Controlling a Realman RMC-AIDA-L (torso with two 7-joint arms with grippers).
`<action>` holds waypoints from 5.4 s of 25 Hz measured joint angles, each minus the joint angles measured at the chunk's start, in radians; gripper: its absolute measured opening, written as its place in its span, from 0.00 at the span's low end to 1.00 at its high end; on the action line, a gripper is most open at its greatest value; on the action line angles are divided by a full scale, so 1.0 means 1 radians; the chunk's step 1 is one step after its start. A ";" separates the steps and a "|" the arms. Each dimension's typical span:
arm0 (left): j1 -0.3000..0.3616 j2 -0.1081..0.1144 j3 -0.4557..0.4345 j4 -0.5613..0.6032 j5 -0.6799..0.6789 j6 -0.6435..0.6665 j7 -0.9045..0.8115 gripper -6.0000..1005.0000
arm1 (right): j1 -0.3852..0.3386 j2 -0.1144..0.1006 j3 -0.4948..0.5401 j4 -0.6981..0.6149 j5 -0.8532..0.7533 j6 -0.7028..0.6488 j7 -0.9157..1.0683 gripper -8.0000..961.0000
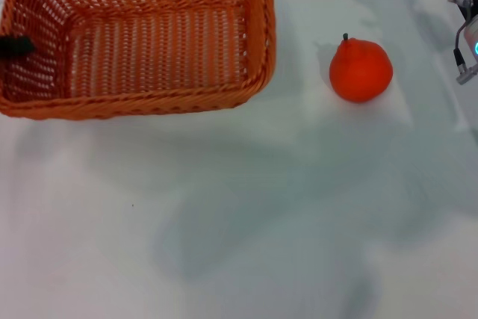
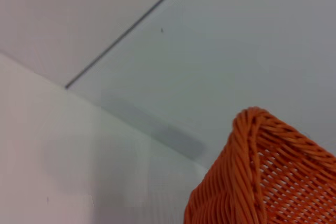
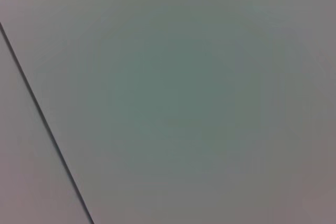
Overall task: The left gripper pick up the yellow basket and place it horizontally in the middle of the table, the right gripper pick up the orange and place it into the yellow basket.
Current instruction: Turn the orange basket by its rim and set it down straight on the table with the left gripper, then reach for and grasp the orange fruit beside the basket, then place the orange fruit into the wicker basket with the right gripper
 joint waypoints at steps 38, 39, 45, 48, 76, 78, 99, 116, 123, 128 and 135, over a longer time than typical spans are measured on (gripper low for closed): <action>0.103 0.017 0.116 -0.272 -0.139 0.002 0.085 0.55 | 0.004 -0.001 -0.002 -0.009 0.000 0.036 -0.001 0.89; 0.109 0.019 0.115 -0.271 -0.141 0.011 0.086 0.58 | 0.004 -0.002 -0.003 -0.009 0.000 0.036 0.000 0.89; 0.139 0.037 0.112 -0.270 -0.152 0.033 0.101 0.79 | 0.002 -0.004 -0.004 -0.010 -0.003 0.036 0.001 0.89; 0.153 0.044 0.109 -0.271 -0.163 0.034 0.124 0.83 | 0.003 -0.008 -0.011 -0.022 -0.012 0.037 0.009 0.89; 0.119 0.006 -0.078 -0.529 -0.696 0.028 1.165 0.82 | 0.039 -0.165 -0.211 -0.882 -1.816 -0.362 1.594 0.89; 0.112 0.008 -0.076 -0.531 -0.691 0.010 1.142 0.82 | 0.041 -0.145 -0.237 -0.880 -1.851 -0.338 1.593 0.89; 0.087 0.009 -0.064 -0.546 -0.692 0.006 1.084 0.80 | 0.102 -0.065 -0.288 -0.752 -2.007 -0.199 1.596 0.63; 0.111 0.018 -0.072 -0.555 -0.696 0.011 1.048 0.80 | -0.031 -0.106 -0.058 -0.758 -1.377 -0.243 1.382 0.24; 0.114 0.013 -0.074 -0.556 -0.698 0.009 1.048 0.80 | 0.006 -0.019 -0.154 -0.620 -1.027 -0.353 1.040 0.20; 0.121 0.011 -0.072 -0.556 -0.698 0.012 1.048 0.80 | 0.100 -0.008 -0.291 -0.483 -0.994 -0.368 0.875 0.16; 0.134 0.012 -0.074 -0.569 -0.698 0.028 1.047 0.80 | 0.122 -0.005 -0.317 -0.454 -0.979 -0.361 0.818 0.29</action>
